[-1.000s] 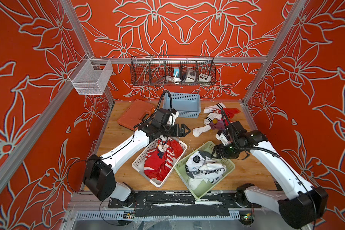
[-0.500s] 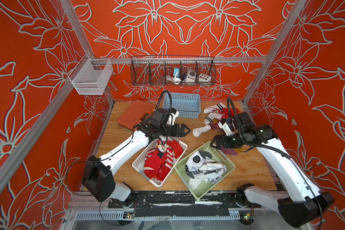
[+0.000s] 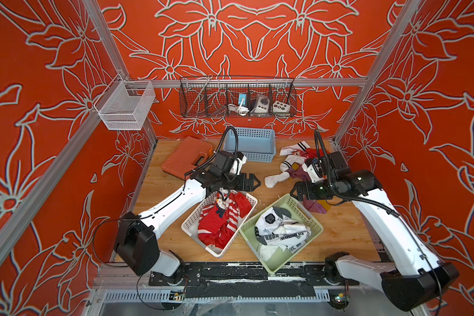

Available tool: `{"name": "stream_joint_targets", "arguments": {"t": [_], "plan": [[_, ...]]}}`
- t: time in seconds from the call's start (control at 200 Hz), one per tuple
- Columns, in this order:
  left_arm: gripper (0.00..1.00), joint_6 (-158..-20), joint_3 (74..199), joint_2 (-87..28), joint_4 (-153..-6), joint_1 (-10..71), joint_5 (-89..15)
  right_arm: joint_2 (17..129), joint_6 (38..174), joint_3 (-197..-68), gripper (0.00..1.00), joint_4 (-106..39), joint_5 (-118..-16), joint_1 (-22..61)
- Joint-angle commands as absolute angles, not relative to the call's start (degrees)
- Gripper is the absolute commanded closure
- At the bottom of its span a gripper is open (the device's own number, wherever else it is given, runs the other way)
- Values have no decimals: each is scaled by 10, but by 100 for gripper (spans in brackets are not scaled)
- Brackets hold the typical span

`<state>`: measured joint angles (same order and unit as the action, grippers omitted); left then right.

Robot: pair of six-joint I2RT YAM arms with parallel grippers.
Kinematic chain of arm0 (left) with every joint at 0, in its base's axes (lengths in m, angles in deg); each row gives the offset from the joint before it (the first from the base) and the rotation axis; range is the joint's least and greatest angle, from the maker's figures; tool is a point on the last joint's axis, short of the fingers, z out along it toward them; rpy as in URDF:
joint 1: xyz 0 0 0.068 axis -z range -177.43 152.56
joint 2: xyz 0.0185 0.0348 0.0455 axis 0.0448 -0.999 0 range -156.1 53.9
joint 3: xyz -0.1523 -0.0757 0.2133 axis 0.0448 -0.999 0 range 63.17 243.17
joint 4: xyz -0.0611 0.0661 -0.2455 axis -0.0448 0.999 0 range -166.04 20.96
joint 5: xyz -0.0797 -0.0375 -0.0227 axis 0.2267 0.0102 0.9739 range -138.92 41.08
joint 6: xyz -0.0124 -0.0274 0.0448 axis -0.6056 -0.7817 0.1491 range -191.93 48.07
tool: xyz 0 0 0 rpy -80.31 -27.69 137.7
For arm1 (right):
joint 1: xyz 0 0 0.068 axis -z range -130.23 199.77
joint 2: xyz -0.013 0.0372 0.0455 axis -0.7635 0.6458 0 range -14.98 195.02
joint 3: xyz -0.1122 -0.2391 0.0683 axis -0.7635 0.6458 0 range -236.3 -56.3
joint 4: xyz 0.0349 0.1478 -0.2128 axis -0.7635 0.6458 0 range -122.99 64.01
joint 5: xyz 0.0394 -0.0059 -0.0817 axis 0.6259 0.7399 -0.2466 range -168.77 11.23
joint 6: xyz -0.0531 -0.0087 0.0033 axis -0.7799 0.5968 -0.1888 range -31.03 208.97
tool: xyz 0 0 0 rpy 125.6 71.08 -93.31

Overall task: Sort the socks into the basket by color
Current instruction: Pick up the sock from the center of the board.

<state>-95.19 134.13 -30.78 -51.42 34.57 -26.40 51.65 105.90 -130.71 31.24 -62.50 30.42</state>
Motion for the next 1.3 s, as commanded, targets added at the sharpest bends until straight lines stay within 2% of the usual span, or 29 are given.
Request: {"name": "stream_joint_targets", "arguments": {"t": [0.0,0.44,0.655,0.821,1.021,1.291], "plan": [[1,-927,1370,-331,-494,351,-274,518,1068,-1323,2,297,-641,313],[1,-877,1501,-464,-467,371,-272,473,1079,-1302,2,289,-658,328],[2,-850,1563,-538,-463,382,-304,463,1081,-1299,2,288,-657,340],[5,-832,1608,-598,-464,386,-324,464,1077,-1301,2,285,-651,348],[13,-824,1666,-675,-460,389,-342,474,1069,-1299,2,282,-634,359],[15,-804,1737,-757,-465,403,-402,478,1054,-1298,2,282,-614,379]]}}
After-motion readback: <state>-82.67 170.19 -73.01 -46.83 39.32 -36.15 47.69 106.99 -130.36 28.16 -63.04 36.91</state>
